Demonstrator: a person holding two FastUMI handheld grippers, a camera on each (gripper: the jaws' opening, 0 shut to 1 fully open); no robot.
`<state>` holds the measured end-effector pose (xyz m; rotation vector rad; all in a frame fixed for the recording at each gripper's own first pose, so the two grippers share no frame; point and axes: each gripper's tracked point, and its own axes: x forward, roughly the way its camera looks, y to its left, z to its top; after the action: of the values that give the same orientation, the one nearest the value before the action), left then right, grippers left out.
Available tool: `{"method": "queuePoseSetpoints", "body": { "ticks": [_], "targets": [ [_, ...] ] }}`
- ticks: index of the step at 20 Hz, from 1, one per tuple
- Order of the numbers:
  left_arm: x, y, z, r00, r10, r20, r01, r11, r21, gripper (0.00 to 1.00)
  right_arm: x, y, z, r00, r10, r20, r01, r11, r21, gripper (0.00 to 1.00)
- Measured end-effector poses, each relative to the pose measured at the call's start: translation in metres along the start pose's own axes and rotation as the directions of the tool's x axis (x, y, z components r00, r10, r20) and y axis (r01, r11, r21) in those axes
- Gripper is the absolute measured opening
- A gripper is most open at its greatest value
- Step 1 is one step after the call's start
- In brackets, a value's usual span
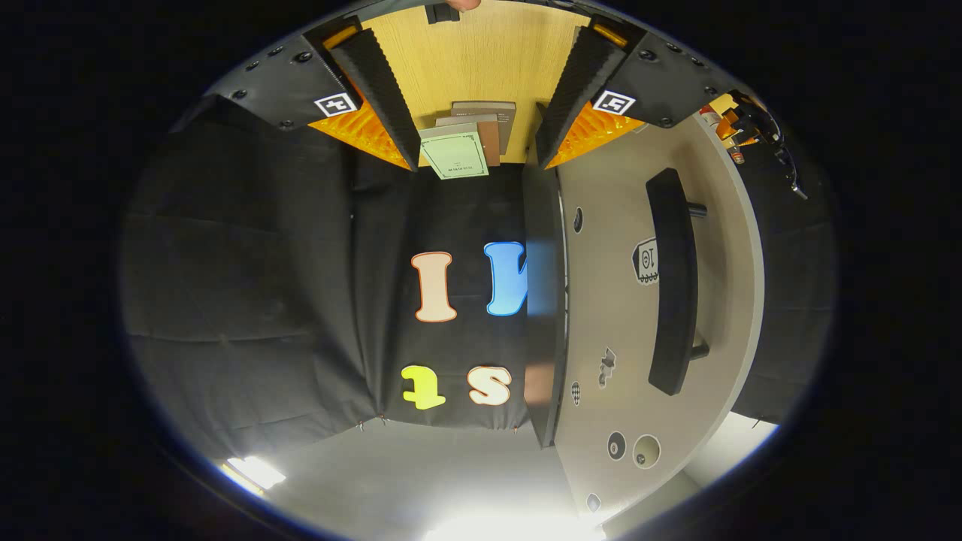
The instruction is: Open the cabinet door with the right hand, grasp the bottle in the cabinet with the left hand and place it on the coaster, then close the cabinet door with the right hand.
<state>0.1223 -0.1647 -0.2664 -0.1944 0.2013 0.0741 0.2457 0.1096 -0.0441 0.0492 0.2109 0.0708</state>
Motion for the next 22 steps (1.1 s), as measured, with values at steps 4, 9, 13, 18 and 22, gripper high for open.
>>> {"method": "queuePoseSetpoints", "body": {
  "ticks": [4,9,13,18,22],
  "targets": [
    [0.001,0.003,-0.024,0.999,0.016,-0.033,-0.016,1.0,0.007,0.63,0.001,-0.003,-0.005,1.0,-0.008,-0.017,0.008,1.0,0.007,0.98],
    [0.006,-0.002,-0.026,0.999,0.021,-0.025,-0.021,1.0,0.023,0.63,0.004,-0.002,-0.007,1.0,-0.012,-0.025,0.013,1.0,0.009,0.98],
    [0.001,0.001,-0.024,0.998,0.054,-0.028,-0.053,0.998,0.038,0.64,0.005,-0.001,-0.005,1.0,-0.01,-0.019,0.01,1.0,0.004,0.98],
    [-0.014,-0.005,-0.009,0.999,0.05,-0.02,-0.049,0.997,0.052,0.66,0.006,0.002,0.001,1.0,0.003,-0.003,-0.003,1.0,0.02,0.98],
    [-0.027,-0.009,0.016,0.999,0.049,-0.001,-0.049,0.996,0.07,0.66,0.004,0.001,0.013,0.999,0.016,0.029,-0.017,0.998,0.054,0.98]
  ]
}}
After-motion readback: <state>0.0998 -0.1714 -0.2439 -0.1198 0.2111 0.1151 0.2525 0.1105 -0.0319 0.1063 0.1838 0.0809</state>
